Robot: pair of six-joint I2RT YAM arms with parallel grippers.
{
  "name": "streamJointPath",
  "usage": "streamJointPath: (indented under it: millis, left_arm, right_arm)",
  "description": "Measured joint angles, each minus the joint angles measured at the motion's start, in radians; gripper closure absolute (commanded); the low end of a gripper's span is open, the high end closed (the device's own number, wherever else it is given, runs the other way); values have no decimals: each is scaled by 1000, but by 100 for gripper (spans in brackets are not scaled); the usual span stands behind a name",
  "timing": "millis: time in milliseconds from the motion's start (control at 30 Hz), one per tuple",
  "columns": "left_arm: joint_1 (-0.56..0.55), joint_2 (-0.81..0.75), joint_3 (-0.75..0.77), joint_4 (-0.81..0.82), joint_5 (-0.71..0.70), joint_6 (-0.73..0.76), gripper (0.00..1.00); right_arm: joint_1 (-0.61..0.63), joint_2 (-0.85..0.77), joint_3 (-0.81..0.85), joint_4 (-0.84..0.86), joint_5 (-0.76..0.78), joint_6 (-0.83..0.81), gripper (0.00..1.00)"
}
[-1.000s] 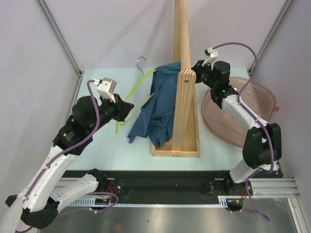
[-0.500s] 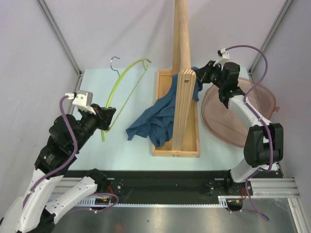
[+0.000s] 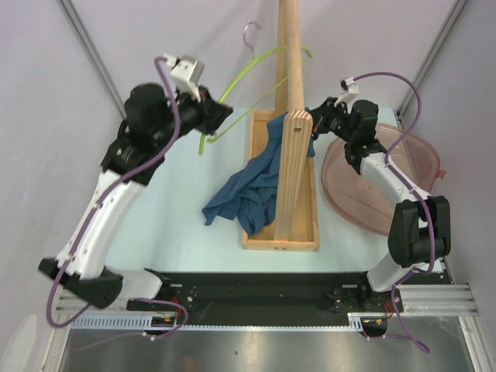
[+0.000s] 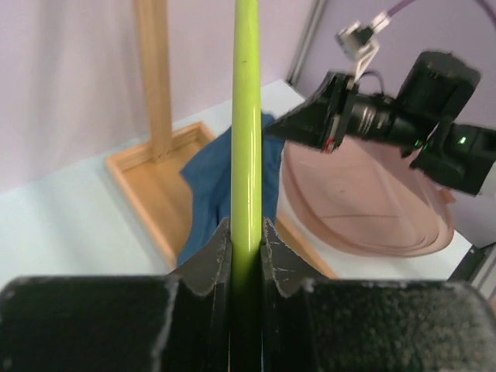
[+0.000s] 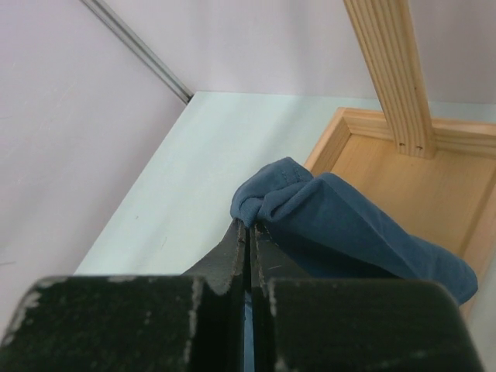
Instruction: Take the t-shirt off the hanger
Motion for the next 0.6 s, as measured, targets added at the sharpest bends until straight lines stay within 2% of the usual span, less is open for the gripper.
streamJointPath:
  millis: [200,333,433,600]
  left_arm:
    - [29,303,410,-58,159,18,100]
    - [45,433,597,-141,225,15,100]
    - [50,510,666,-137,267,6,100]
    - [51,554,669,-87,328,5,100]
  right_arm:
    - [-19,0,-24,23,-13,12,100]
    - [-29,0,-31,32,-22,24,100]
    - [-35,-1,-36,42,-26,26,100]
    - [-42,-1,-46,55,-30,30,100]
